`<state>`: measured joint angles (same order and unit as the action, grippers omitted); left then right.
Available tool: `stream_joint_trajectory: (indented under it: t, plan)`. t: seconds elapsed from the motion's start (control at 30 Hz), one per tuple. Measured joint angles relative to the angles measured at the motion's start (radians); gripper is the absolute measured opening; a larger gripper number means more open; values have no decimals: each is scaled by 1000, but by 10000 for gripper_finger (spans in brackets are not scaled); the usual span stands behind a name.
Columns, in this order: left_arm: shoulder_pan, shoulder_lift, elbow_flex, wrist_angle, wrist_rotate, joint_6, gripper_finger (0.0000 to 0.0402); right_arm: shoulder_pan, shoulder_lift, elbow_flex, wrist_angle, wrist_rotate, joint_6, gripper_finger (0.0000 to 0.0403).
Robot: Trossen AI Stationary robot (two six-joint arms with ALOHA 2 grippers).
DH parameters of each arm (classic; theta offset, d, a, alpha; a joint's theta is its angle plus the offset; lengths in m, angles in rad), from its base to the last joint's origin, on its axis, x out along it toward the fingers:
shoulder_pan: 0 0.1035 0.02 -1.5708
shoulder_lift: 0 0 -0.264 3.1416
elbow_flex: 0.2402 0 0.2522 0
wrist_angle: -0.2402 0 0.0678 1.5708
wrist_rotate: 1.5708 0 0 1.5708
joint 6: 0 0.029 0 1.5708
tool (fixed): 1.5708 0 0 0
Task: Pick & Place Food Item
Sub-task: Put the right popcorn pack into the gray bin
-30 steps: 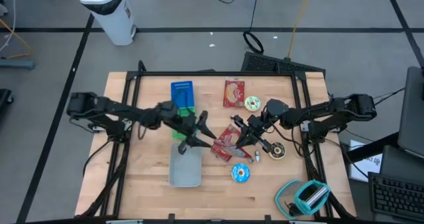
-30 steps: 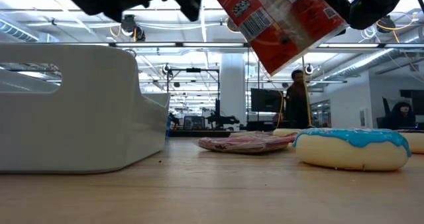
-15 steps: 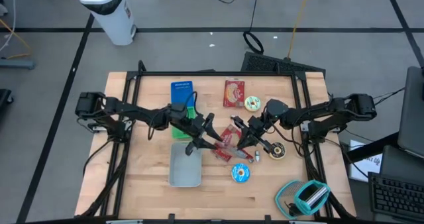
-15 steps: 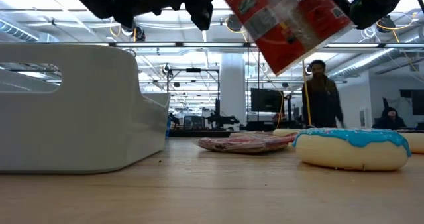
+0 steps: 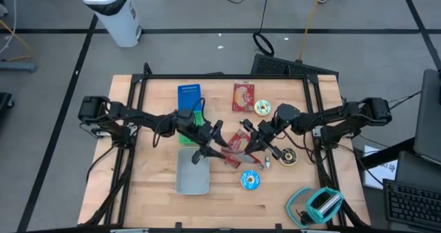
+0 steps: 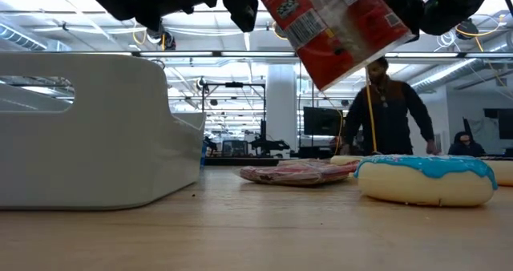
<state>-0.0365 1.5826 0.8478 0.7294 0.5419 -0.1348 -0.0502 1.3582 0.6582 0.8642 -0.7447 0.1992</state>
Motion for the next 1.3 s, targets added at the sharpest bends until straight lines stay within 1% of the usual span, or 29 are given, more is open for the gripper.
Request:
stream_joint_trajectory:
  t: [0.13,0.33,0.43,0.5,0.6,0.63,0.77,0.83,0.9,1.0,1.1,1.2,1.3]
  plan:
    - [-5,0,0,-1,-5,54,173,-5,0,0,7,34,-3,0]
    - [5,0,0,-2,-61,63,167,-5,0,0,14,42,-2,0]
    - [12,0,0,-1,-64,64,134,-6,0,0,14,42,-1,0]
    - [12,0,0,-1,-65,74,96,-6,0,0,14,42,1,1]
    - [12,-11,0,-10,-74,96,26,-5,0,0,15,43,0,7]
    - [12,-17,0,-14,-76,102,14,-5,0,0,17,45,-2,9]
    - [-5,-99,-1,-122,-124,155,15,-5,-1,1,21,42,36,19]
    - [-27,-165,-1,-224,-187,212,8,-4,-10,0,11,38,75,23]
    - [-57,-237,-1,-346,-277,241,5,-5,-13,1,13,36,85,26]
    - [-127,-340,-1,-505,-455,247,7,-6,-19,0,4,37,72,32]
    - [-235,-422,0,-640,-642,257,4,-6,-21,0,11,37,43,38]
    - [-354,-464,0,-753,-837,211,5,-5,-20,0,24,37,40,46]
    - [-468,-469,0,-815,-1005,152,3,-6,-21,0,31,38,28,54]
